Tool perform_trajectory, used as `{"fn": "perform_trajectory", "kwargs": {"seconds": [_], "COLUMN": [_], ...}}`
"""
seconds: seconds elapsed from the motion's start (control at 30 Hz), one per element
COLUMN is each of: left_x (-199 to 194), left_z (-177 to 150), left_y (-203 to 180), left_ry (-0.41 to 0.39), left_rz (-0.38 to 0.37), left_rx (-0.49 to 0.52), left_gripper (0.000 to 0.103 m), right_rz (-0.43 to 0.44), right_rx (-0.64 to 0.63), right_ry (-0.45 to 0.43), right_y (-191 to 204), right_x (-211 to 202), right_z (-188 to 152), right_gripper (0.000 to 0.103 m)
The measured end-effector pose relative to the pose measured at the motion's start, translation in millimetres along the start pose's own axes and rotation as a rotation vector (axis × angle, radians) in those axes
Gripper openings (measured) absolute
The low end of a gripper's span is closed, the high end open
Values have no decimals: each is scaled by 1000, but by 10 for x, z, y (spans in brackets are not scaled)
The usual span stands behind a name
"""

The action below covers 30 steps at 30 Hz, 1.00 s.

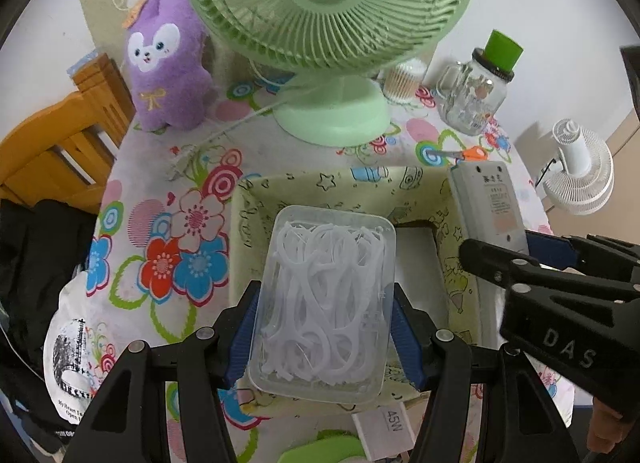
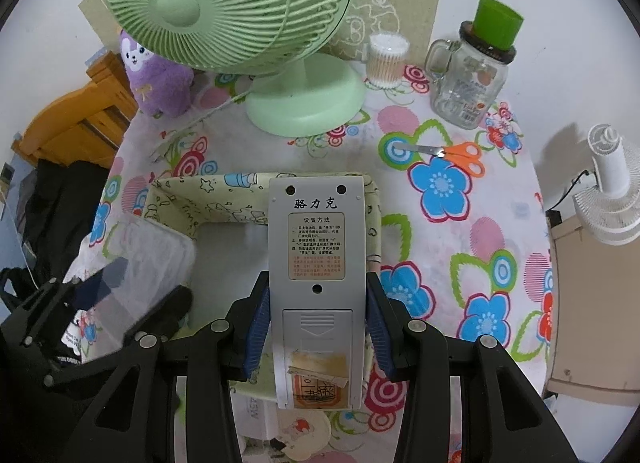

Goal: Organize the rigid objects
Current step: 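Carry the floss case with the left gripper while the right gripper carries the white device over the box, then lower the floss case into the box and open the left gripper while the right gripper releases the device inside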

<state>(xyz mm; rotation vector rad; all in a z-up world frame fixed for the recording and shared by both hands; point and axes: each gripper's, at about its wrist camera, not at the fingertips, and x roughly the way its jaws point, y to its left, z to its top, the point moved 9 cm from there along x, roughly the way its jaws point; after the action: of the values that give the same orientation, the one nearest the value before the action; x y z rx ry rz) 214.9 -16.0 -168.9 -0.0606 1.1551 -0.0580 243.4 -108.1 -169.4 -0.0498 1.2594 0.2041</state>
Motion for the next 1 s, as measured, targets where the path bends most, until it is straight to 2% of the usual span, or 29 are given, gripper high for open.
{"fn": "perform_trajectory", "kwargs": {"seconds": [0.3,0.57,0.87,0.93,0.97,1.0], "left_x": [214,301,331,322,307,295], "left_z": [-68,-100,-107,-106,-103,-106], "left_y": [-4,12,-68,-80,-83,-86], "left_ry": [40,63,65,63,60,58], "left_rz": [11,21,12,13,13,11], "left_rx": [-11,-15,18,22,22,22], "left_gripper": [63,64,79,81,82,83], "right_rz": [-15,-66,-110,-113,-122,-130], "right_rx": [2,-29,-43,-53,-57,-61], "right_ry": [63,60,57,51,48,42], "right_y": [-3,64,75,96,97,94], "right_x": [318,410,437,410,392,367], "right_z": [-56,-60,-67,-62,-61,-60], "right_gripper": [47,48,48,50,54,62]}}
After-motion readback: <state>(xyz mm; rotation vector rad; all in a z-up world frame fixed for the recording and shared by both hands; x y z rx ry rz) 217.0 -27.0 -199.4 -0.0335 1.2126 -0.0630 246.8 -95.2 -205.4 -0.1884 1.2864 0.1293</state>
